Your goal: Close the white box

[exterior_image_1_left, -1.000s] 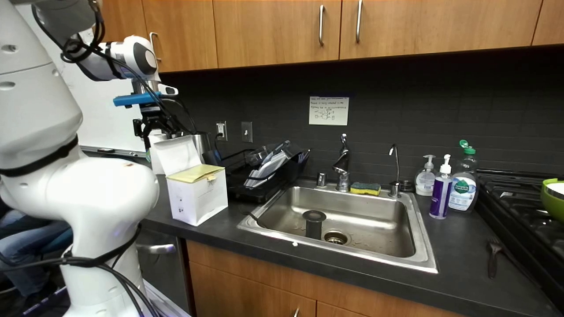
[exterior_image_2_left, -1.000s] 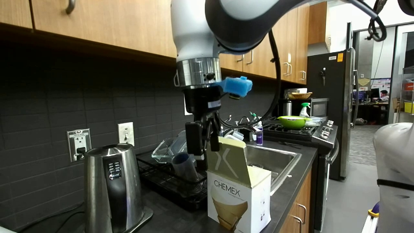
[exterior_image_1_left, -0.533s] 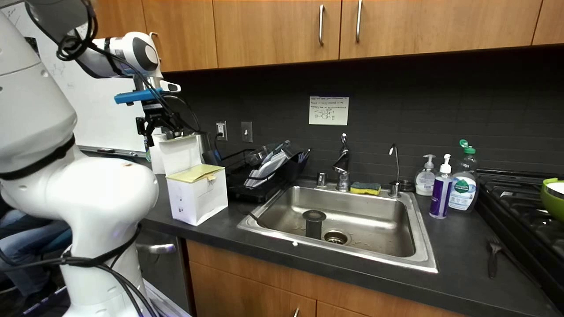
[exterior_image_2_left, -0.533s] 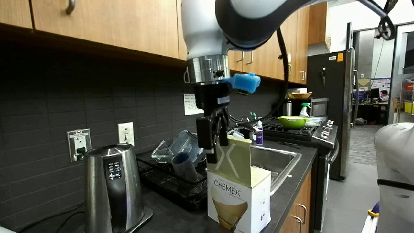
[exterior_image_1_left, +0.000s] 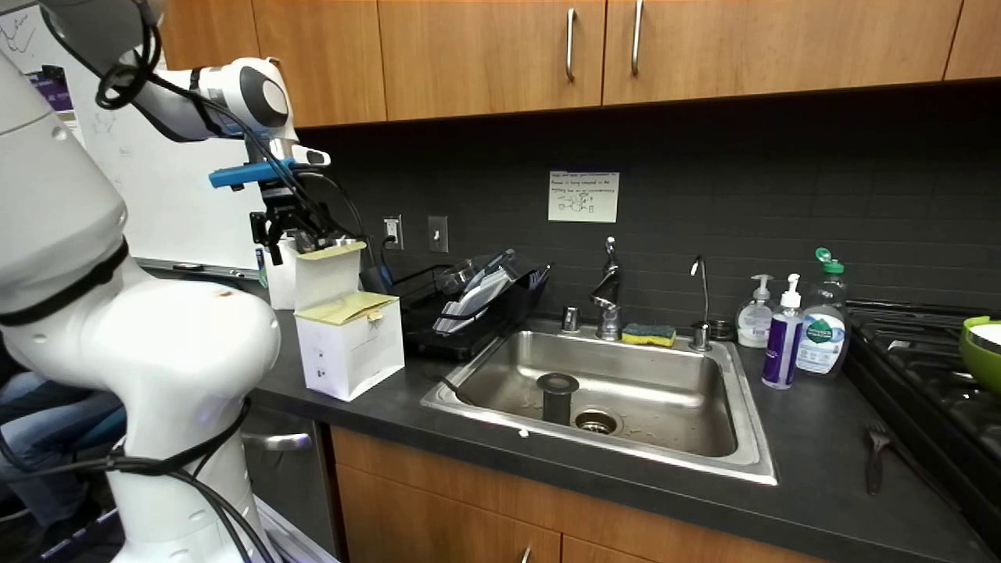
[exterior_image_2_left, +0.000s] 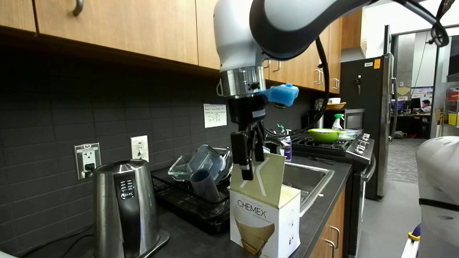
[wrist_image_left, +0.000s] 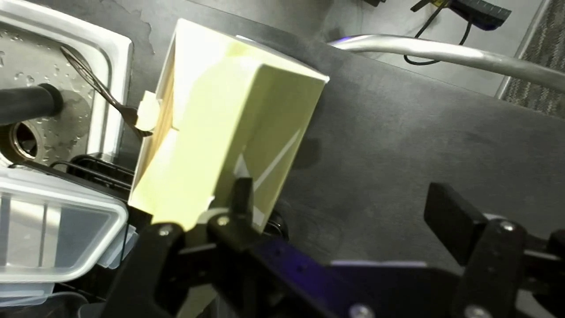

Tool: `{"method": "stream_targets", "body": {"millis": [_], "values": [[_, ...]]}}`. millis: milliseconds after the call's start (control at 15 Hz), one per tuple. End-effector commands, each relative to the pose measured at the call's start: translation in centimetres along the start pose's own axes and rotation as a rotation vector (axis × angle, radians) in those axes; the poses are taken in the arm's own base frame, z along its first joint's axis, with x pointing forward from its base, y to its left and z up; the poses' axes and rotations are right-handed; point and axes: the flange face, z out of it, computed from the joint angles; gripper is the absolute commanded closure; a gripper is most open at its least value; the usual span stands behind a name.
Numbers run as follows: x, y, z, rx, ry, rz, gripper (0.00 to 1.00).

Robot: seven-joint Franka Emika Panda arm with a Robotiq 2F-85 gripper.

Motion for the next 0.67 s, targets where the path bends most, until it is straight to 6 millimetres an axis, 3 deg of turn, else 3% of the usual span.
{"method": "stream_targets", "body": {"millis": [0,600], "values": [[-1.0,1.2,0.4,-0.006,-0.009,0.022,0.0],[-2.3,3.1,2.2,-0.005,-0.039,0.078,0.0]]}}
